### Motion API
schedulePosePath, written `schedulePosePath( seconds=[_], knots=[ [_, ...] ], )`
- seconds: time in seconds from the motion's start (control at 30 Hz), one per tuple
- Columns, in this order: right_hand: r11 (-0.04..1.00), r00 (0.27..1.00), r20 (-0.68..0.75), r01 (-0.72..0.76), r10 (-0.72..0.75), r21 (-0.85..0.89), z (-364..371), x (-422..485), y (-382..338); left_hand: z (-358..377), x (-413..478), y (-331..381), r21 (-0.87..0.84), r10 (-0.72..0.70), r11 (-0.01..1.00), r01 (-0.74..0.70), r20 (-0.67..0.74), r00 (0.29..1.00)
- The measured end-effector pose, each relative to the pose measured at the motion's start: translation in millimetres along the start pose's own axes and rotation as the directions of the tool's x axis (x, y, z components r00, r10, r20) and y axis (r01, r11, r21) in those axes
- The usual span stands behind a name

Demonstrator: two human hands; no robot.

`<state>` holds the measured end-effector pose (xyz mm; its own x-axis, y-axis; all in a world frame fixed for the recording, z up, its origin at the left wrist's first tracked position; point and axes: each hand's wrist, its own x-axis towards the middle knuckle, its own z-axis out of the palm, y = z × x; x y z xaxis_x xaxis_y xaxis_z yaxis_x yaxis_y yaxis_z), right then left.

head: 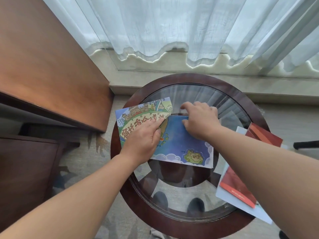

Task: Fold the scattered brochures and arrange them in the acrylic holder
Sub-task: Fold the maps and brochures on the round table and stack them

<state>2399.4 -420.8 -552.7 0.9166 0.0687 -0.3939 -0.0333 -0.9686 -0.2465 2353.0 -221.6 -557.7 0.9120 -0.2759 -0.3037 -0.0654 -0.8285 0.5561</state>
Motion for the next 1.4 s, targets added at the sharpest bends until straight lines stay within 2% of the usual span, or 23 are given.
schedulePosePath(
  seconds=[0.03, 0.1, 0.2, 0.27, 0.37, 0.63, 0.83, 0.93, 1.0, 1.03, 1.1, 1.13, 1.17, 1.2, 1.23, 1.27, 1.4],
  knots=[
    [0.999, 0.998, -0.038, -0.039, 0.041, 0.028, -0.5, -2.4, 2.6, 1.1, 0.6, -0.2, 0.010, 0.005, 1.000, -0.005, 0.003, 1.000],
    [0.991, 0.996, 0.008, -0.095, 0.094, 0.090, 0.2, -16.5, 11.4, 3.7, 1.3, -0.7, 0.041, 0.007, 0.999, -0.008, 0.015, 1.000],
    [0.998, 0.976, 0.220, 0.018, -0.006, -0.053, 15.4, -53.1, 29.5, 6.9, 0.3, -1.0, 0.077, 0.011, 0.997, -0.013, 0.025, 1.000],
    [0.985, 0.959, 0.281, 0.091, -0.047, -0.147, 27.7, -69.6, 38.1, 7.7, -0.4, -1.4, 0.093, 0.021, 0.995, -0.023, 0.022, 1.000],
    [0.982, 0.966, 0.254, 0.088, -0.043, -0.166, 37.9, -73.3, 39.8, 7.7, -1.4, 0.0, 0.110, 0.044, 0.993, -0.046, 0.022, 0.999],
    [0.999, 0.988, 0.146, 0.052, -0.049, -0.013, 36.7, -68.5, 34.1, 26.6, -9.3, 9.8, 0.267, 0.181, 0.941, -0.210, 0.128, 0.975],
    [0.996, 0.987, 0.135, 0.082, -0.085, 0.030, 37.2, -73.6, 39.2, 31.0, -6.8, 8.1, 0.322, 0.237, 0.908, -0.267, 0.131, 0.963],
    [0.992, 0.982, 0.145, 0.121, -0.125, 0.038, 35.6, -73.6, 43.0, 32.1, -5.3, 8.5, 0.352, 0.250, 0.885, -0.305, 0.193, 0.949],
    [0.992, 0.986, 0.140, 0.076, -0.090, 0.101, 33.7, -73.0, 43.6, 30.9, -5.2, 7.8, 0.369, 0.247, 0.878, -0.306, 0.199, 0.948],
    [0.985, 0.989, 0.140, 0.019, -0.043, 0.169, 32.0, -72.8, 43.3, 27.5, -4.7, 6.6, 0.347, 0.224, 0.901, -0.262, 0.146, 0.964],
    [0.935, 0.987, 0.140, -0.117, 0.073, 0.336, 27.2, -70.9, 40.5, 18.0, 0.6, 0.4, 0.242, 0.050, 0.970, -0.028, -0.083, 0.995],
    [0.894, 0.985, 0.123, -0.164, 0.123, 0.416, 25.0, -69.0, 38.8, 12.3, 5.5, -3.6, 0.170, -0.114, 0.974, 0.147, -0.187, 0.976],
    [0.848, 0.981, 0.101, -0.192, 0.164, 0.494, 23.1, -67.0, 37.1, 6.7, 11.0, -6.1, 0.089, -0.296, 0.942, 0.323, -0.232, 0.927],
    [0.799, 0.977, 0.083, -0.208, 0.195, 0.565, 21.3, -64.9, 35.3, 2.2, 16.8, -7.2, 0.018, -0.442, 0.889, 0.457, -0.225, 0.868],
    [0.753, 0.973, 0.081, -0.220, 0.217, 0.621, 19.9, -62.8, 33.6, -0.5, 22.7, -6.6, -0.027, -0.527, 0.846, 0.533, -0.198, 0.826],
    [0.711, 0.968, 0.089, -0.232, 0.233, 0.664, 18.5, -61.4, 32.0, -1.5, 27.5, -5.1, -0.050, -0.559, 0.827, 0.560, -0.176, 0.810],
    [0.573, 0.964, 0.121, -0.240, 0.238, 0.784, 16.4, -58.1, 26.4, -2.3, 36.9, -0.2, -0.041, -0.553, 0.832, 0.553, -0.146, 0.820]
  ],
)
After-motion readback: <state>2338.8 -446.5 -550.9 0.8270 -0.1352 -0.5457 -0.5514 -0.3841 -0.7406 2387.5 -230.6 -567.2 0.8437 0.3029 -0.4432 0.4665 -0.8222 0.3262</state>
